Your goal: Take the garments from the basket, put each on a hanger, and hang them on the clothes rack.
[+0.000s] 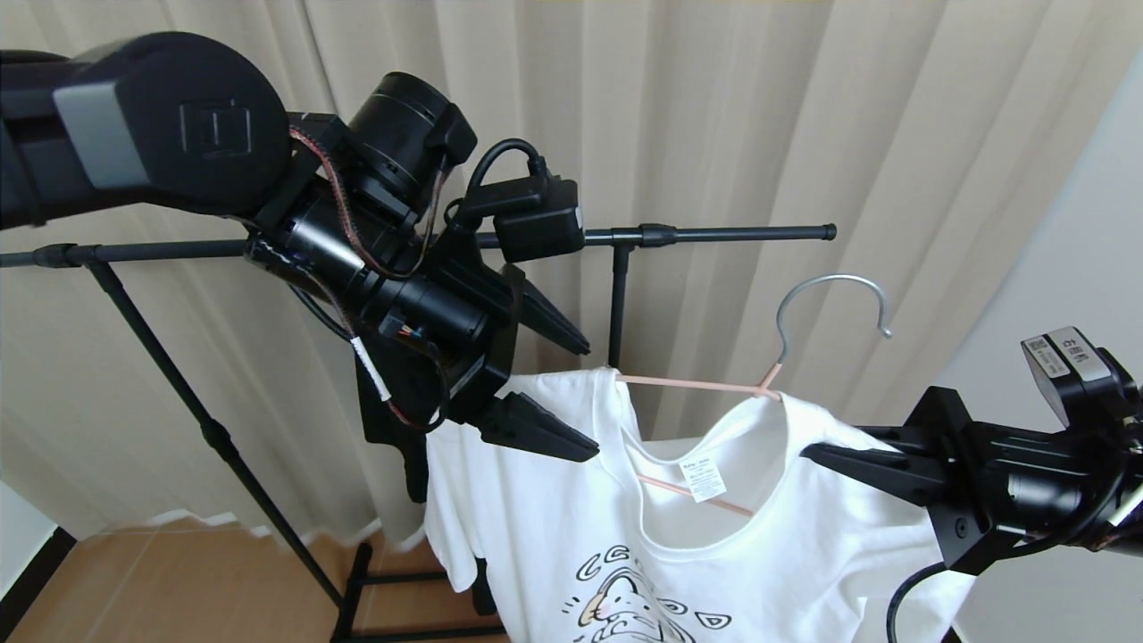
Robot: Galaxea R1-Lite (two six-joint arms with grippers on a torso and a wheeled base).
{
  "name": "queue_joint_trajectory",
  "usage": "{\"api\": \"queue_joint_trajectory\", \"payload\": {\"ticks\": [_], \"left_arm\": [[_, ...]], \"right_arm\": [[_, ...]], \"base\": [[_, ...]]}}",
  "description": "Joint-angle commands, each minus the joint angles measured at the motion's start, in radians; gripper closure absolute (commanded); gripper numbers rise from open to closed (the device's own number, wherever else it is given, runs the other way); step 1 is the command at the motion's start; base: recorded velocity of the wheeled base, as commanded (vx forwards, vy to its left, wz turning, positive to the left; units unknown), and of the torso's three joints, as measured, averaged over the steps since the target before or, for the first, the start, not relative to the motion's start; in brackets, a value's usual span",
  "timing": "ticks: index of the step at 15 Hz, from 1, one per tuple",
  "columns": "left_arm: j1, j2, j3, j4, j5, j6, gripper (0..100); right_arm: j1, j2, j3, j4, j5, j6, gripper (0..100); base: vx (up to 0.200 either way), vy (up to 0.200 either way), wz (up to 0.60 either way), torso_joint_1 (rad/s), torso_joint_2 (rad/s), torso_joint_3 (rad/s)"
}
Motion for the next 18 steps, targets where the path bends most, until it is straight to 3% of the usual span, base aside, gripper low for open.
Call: {"api": "queue_joint_trajectory", "payload": {"ticks": [1,11,15,16,18], "left_arm": [[-0.014,0.022,-0.015,-0.001,0.0,-0.002,0],[-0.044,0.062,-0.015,-0.01,-0.001,-0.005,0],[-0.046,0.075,-0.015,-0.01,-0.011,-0.008,0],[-0.046,0.076,-0.017,-0.01,-0.009,-0.015,100],[-0.046,0.076,-0.017,-0.01,-0.009,-0.017,100]], "right_arm": [[0.001,-0.004,0.0,-0.001,0.001,0.0,100],[0.001,-0.015,0.002,-0.001,0.001,0.0,100],[0.001,-0.009,0.016,-0.056,0.001,0.004,100],[0.001,-0.007,0.016,-0.059,-0.001,0.004,100],[0.001,-0.007,0.016,-0.059,-0.001,0.004,100]], "base": [[0.0,0.0,0.0,0.0,0.0,0.0],[0.0,0.0,0.0,0.0,0.0,0.0],[0.0,0.0,0.0,0.0,0.0,0.0],[0.0,0.0,0.0,0.0,0.0,0.0],[0.0,0.0,0.0,0.0,0.0,0.0]]}}
